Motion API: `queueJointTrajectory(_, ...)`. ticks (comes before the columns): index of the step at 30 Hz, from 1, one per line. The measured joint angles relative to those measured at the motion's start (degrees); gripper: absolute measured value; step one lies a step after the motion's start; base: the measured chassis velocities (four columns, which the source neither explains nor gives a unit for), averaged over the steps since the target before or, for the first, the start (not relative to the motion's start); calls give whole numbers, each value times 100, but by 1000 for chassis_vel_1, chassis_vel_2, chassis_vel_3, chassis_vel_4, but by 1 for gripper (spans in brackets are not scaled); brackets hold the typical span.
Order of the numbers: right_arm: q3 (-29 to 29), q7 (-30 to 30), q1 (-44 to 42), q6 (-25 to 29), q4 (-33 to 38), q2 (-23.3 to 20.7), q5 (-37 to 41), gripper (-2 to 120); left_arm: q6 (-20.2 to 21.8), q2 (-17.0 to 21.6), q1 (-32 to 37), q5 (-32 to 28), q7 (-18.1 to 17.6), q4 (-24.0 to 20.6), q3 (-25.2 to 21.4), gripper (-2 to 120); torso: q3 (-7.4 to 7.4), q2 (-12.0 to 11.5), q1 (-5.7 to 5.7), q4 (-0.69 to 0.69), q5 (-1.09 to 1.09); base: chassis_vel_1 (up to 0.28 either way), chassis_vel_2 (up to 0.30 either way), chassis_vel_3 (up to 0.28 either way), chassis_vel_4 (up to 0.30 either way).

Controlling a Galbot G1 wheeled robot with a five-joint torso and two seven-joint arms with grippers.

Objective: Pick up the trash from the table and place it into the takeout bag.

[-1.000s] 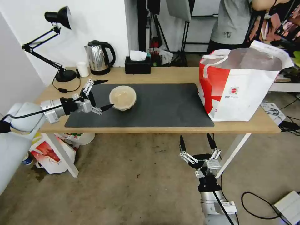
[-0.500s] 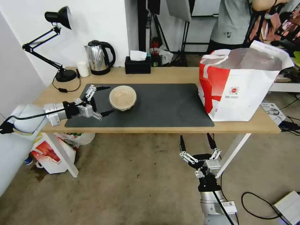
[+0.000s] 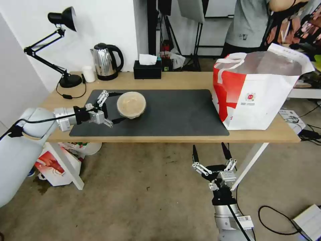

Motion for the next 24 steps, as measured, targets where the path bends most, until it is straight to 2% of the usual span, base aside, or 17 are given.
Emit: queueJointTrajectory(24,0,0,0,0,0,0,0,100,-72,-95,-423,202,137,271,217,100,0,0,0,0,0,0,0,0,0)
